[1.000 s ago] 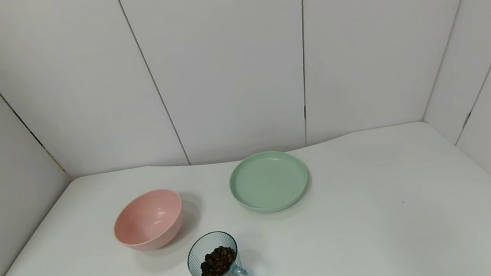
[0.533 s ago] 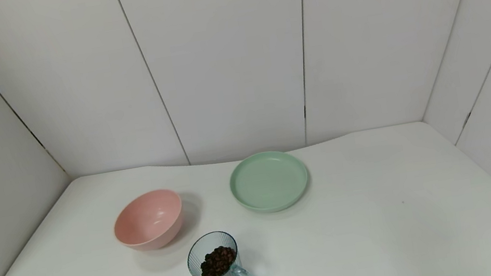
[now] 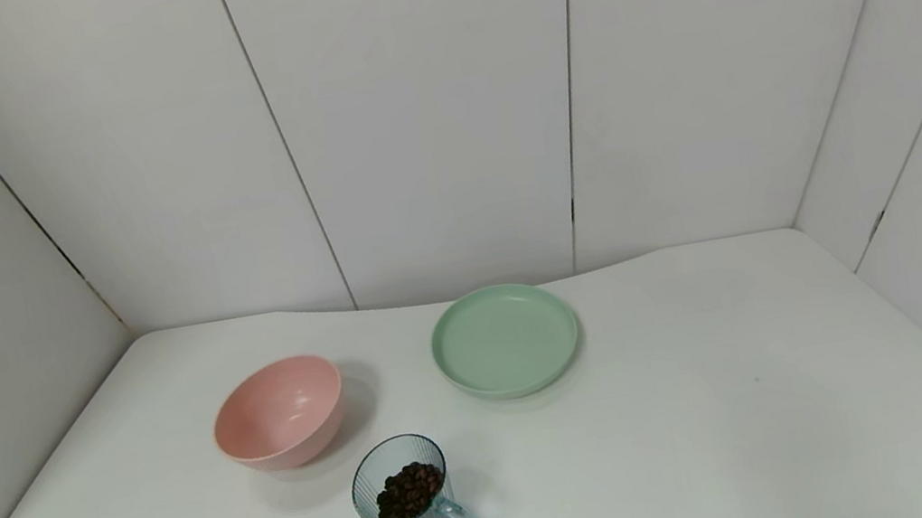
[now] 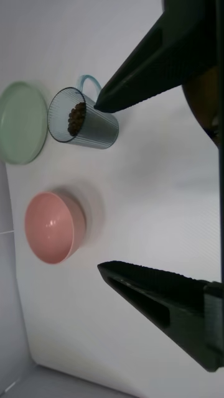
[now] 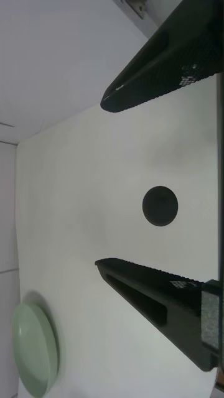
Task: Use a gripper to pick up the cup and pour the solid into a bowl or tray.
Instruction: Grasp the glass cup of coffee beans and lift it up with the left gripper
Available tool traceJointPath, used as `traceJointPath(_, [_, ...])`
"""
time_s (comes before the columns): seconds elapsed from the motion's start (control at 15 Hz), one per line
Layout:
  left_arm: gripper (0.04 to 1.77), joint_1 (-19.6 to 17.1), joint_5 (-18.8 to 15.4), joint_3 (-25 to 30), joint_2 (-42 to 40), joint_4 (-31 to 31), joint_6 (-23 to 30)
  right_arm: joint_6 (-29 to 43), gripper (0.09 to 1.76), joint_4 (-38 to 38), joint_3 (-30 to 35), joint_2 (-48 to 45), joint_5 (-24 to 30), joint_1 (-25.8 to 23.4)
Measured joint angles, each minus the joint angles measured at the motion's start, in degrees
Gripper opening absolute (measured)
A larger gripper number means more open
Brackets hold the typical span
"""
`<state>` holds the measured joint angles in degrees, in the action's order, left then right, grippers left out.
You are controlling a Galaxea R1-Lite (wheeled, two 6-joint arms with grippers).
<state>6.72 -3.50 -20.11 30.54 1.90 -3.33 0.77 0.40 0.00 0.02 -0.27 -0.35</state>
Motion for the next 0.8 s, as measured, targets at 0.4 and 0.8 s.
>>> traceJointPath(0.4, [1.72,3.3,-8.5,0.9,17.1,-6.3,0.0,0.0,1.71,0.0,0.0,0.0,0.0,0.0])
traceJointPath(0.8, [1.72,4.2,-12.6,8.5,28.9,-18.7,-4.2,0.0,1.71,0.0,0.0,0.0,0.0,0.0])
